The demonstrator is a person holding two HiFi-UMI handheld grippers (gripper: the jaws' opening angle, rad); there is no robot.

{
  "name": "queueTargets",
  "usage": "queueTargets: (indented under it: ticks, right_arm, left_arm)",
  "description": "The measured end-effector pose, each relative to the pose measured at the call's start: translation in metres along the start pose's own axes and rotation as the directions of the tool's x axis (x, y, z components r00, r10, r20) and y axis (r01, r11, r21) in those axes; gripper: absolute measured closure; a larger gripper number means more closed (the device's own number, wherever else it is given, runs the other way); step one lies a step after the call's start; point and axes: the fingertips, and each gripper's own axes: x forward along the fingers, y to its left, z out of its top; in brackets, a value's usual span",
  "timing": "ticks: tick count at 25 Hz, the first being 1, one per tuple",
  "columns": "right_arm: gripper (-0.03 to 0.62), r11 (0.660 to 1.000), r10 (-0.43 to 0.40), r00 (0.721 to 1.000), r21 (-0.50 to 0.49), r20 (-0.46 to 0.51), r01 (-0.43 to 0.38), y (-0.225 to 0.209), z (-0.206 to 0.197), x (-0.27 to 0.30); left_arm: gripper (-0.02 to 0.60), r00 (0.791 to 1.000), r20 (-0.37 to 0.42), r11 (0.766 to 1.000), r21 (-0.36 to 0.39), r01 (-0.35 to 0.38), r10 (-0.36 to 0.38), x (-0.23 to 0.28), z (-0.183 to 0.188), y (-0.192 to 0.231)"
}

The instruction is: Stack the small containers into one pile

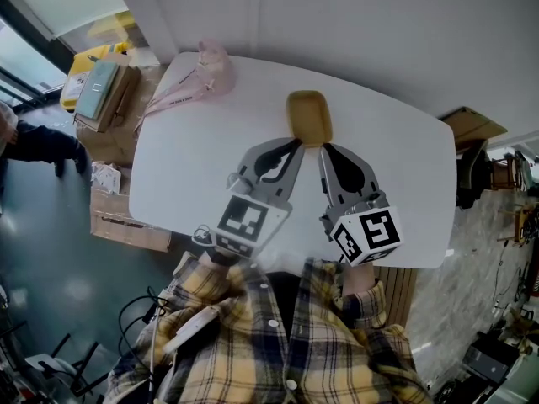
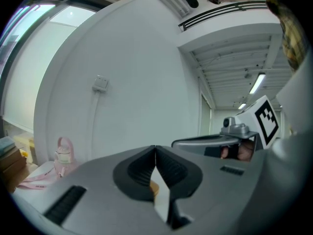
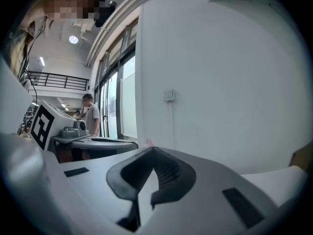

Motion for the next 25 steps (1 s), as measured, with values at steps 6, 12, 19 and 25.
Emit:
queueTargets:
  ticks: [6,12,19,25]
  right_arm:
    - [0.579,1.0,0.015,1.0,-0.002,-0.014,-0.015,0.0,0.001,0.004]
    - [0.579,0.999,0.033,0.999,-0.009,-0.028,-0.033,0.003,0.0,0.009]
    - [0.579,0.999,0.05,0.998,-0.019,-0.046,-0.051,0.006,-0.001,0.012]
    - [0.579,0.998,0.056,0.997,-0.026,-0.051,-0.057,0.003,-0.002,0.014]
  left_arm:
    - [0.563,1.0,-0.002,1.0,-0.012,0.004,-0.004,0.001,-0.001,0.001]
    - [0.563,1.0,0.0,1.0,-0.017,0.002,-0.002,0.0,0.0,0.004]
    - [0.563,1.0,0.004,1.0,-0.024,0.002,-0.002,0.001,0.0,0.007]
    - [0.563,1.0,0.002,0.999,-0.028,-0.015,0.015,0.004,-0.002,0.012]
